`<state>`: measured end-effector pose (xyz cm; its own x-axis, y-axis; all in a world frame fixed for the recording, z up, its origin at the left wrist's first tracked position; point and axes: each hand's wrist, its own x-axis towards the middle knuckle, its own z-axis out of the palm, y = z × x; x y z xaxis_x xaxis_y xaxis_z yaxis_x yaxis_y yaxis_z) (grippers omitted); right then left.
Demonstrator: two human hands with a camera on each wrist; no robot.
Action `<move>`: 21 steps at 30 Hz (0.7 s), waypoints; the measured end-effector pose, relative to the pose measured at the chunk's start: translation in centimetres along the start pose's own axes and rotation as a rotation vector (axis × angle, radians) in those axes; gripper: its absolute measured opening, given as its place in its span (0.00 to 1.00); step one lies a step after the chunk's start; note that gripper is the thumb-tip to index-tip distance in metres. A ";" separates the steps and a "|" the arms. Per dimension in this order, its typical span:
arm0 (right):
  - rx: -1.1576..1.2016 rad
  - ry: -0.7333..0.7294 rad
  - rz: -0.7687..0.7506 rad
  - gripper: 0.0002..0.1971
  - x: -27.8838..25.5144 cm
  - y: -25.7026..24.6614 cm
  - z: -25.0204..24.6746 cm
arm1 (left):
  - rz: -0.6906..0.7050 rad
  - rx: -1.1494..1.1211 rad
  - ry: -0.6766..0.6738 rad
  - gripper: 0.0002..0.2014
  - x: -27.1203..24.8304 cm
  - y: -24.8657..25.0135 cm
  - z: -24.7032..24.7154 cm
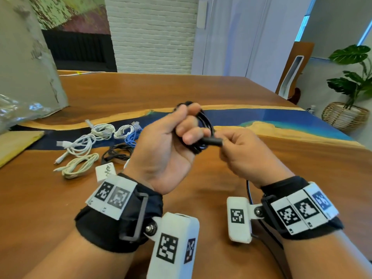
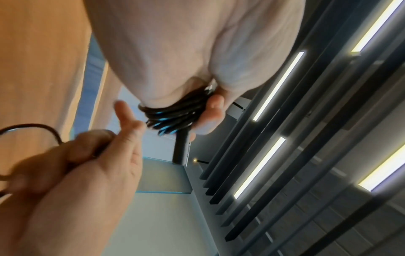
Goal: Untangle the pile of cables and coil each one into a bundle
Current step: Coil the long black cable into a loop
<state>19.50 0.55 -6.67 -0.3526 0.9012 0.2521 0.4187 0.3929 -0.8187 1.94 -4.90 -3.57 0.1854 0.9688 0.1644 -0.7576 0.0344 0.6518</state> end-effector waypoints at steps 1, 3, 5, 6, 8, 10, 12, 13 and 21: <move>-0.018 -0.099 0.049 0.15 -0.2 -0.2 0.2 | 0.060 -0.043 0.038 0.12 0.2 0.2 -0.1; -0.075 -0.266 0.099 0.14 -0.6 -0.7 0.6 | 0.138 -0.096 0.102 0.10 0.5 0.3 -0.4; -0.172 -0.375 0.087 0.15 -1.1 -1.3 0.9 | 0.164 -0.097 0.122 0.10 0.6 0.1 -0.6; -0.220 -0.412 0.073 0.16 -1.2 -1.7 1.0 | 0.166 -0.087 0.115 0.10 0.6 0.0 -0.5; -0.271 -0.456 0.051 0.17 -1.4 -2.2 1.4 | 0.164 -0.055 0.115 0.09 0.6 -0.3 -0.5; -0.285 -0.474 0.018 0.20 -1.7 -2.7 2.0 | 0.156 0.034 0.143 0.10 0.8 -0.4 -0.6; -0.285 -0.502 -0.036 0.21 -2.0 -3.1 2.5 | 0.136 0.188 0.172 0.11 0.9 -0.5 -0.8; -0.283 -0.523 -0.065 0.21 -2.2 -3.3 2.6 | 0.120 0.280 0.178 0.11 0.9 -0.6 -0.9; -0.006 -0.215 -0.223 0.13 -2.6 -3.4 -2.1 | -0.075 1.174 0.024 0.08 0.5 -1.7 -2.0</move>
<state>20.80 -2.72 -3.46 -0.6048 0.7337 0.3098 0.3157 0.5780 -0.7525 2.08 -4.03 -6.09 0.1838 0.9788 0.0906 0.2979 -0.1432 0.9438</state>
